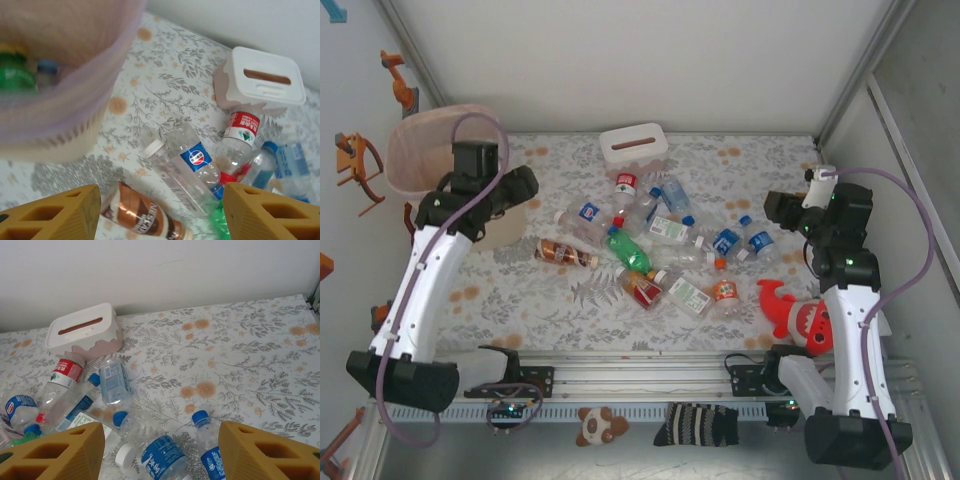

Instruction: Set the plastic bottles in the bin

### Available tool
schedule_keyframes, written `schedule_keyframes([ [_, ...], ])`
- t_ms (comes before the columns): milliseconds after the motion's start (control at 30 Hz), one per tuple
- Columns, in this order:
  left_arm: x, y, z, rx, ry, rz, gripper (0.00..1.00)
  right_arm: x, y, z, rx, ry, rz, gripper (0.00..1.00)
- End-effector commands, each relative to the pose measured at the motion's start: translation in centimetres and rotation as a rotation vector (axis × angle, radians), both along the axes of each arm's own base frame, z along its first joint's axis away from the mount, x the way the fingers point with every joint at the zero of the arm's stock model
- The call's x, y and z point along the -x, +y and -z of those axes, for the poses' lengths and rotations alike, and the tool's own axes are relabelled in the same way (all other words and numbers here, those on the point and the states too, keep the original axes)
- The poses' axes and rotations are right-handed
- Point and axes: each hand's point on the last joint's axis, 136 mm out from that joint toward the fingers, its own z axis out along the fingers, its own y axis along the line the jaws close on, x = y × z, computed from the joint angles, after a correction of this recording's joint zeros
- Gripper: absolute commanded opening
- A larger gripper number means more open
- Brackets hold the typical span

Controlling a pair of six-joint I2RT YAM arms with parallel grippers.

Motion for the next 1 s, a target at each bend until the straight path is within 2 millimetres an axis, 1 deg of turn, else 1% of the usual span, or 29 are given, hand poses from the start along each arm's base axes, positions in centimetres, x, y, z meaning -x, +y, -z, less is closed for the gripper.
schedule_keyframes([
  [0,0.2,0.1,1.3,0.199,-0.019,-0.179,0.64,0.4,0.6,-0.5,-0.019,-0.014,-0.019,0.61],
  [67,1.0,-0.1,3.9,0.265,0.044,-0.243,0.61,0.4,0.6,-0.4,-0.021,-0.013,-0.022,0.61],
  [167,2.4,-0.2,7.6,0.332,0.128,-0.337,0.60,0.4,0.7,-0.5,-0.027,-0.014,-0.022,0.61],
  [233,2.9,-0.3,9.5,0.366,0.155,-0.370,0.61,0.4,0.7,-0.5,-0.029,-0.014,-0.024,0.61],
  [300,3.4,-0.3,10.9,0.387,0.176,-0.406,0.64,0.4,0.8,-0.4,-0.031,-0.012,-0.025,0.61],
  [367,3.7,-0.4,12.4,0.421,0.196,-0.440,0.69,0.4,0.8,-0.4,-0.031,-0.012,-0.027,0.61],
  [467,3.7,-0.7,14.2,0.484,0.188,-0.470,0.73,0.3,0.8,-0.3,-0.030,-0.010,-0.028,0.61],
  [600,3.6,-0.8,16.4,0.518,0.223,-0.500,0.78,0.2,0.7,-0.2,-0.024,-0.007,-0.024,0.61],
  [700,2.9,-1.4,17.9,0.578,0.252,-0.491,0.84,0.1,0.7,-0.2,-0.022,-0.005,-0.027,0.61],
  [833,2.0,-2.2,20.1,0.701,0.274,-0.484,0.85,0.1,0.6,0.1,-0.017,0.001,-0.023,0.61],
  [967,1.6,-2.0,21.5,0.718,0.301,-0.486,0.86,0.0,0.6,0.2,-0.015,0.005,-0.025,0.61],
])
